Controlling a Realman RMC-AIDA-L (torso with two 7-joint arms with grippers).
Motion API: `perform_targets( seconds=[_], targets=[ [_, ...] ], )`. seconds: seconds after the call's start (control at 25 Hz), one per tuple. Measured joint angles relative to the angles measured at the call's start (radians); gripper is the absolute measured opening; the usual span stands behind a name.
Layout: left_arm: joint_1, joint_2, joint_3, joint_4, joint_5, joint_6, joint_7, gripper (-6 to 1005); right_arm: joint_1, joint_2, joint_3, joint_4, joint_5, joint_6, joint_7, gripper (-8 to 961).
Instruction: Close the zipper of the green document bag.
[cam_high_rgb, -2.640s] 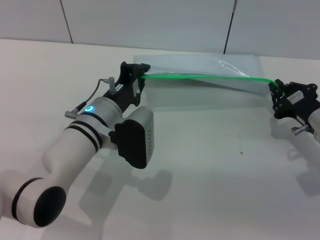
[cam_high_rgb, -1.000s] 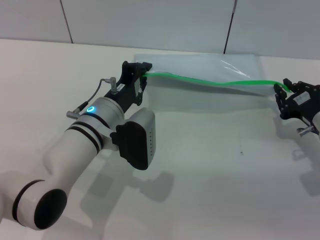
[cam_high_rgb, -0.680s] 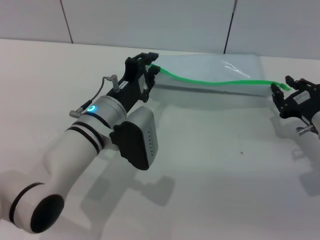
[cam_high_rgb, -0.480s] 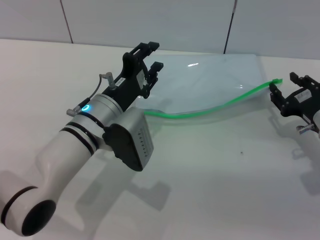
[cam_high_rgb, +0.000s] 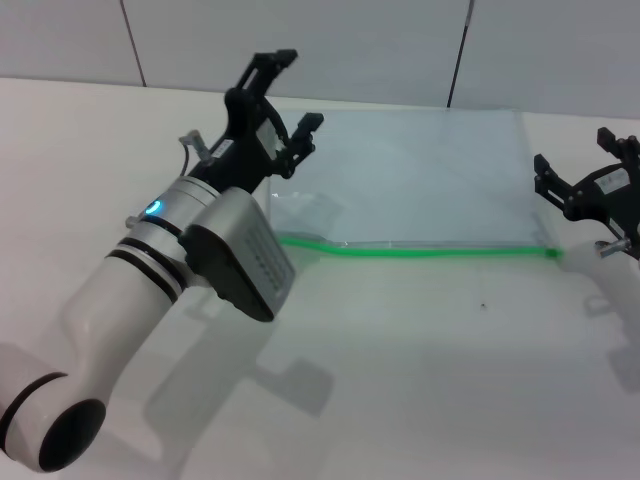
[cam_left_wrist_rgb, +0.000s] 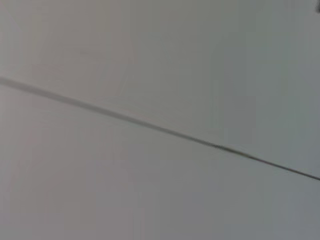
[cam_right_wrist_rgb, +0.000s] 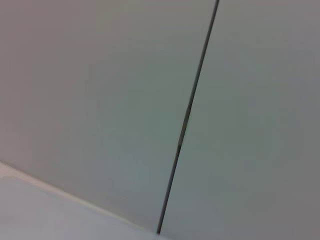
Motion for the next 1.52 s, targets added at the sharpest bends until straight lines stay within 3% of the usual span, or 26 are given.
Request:
perform_targets(
  seconds=[0.16, 0.4, 0.76, 1.04, 1.52],
  targets=[
    [0.009, -0.002, -0.006, -0.003, -0.043, 0.014, -0.065, 845, -0.010, 0.000, 0.022, 0.030, 0.001, -0.032, 0.004, 881],
    [0.024, -0.004, -0.007, -0.034, -0.128, 0.040, -0.179, 861, -0.014, 0.001, 0.031, 0.069, 0.037, -0.070, 0.007, 877],
    [0.029, -0.001, -0.009, -0.058, -0.316, 0.154, -0.564, 860, 0.005, 0.001, 0.035, 0.078, 0.053, -0.071, 0.009, 868],
    [0.031, 0.004, -0.009, -0.035, -0.406, 0.160, -0.809, 859, 0.031, 0.001, 0.050, 0.078, 0.054, -0.064, 0.010, 866],
    [0.031, 0.005, 0.001, -0.012, -0.408, 0.156, -0.849, 858, 0.039, 0.001, 0.098, 0.058, 0.054, -0.037, 0.010, 863]
  ],
)
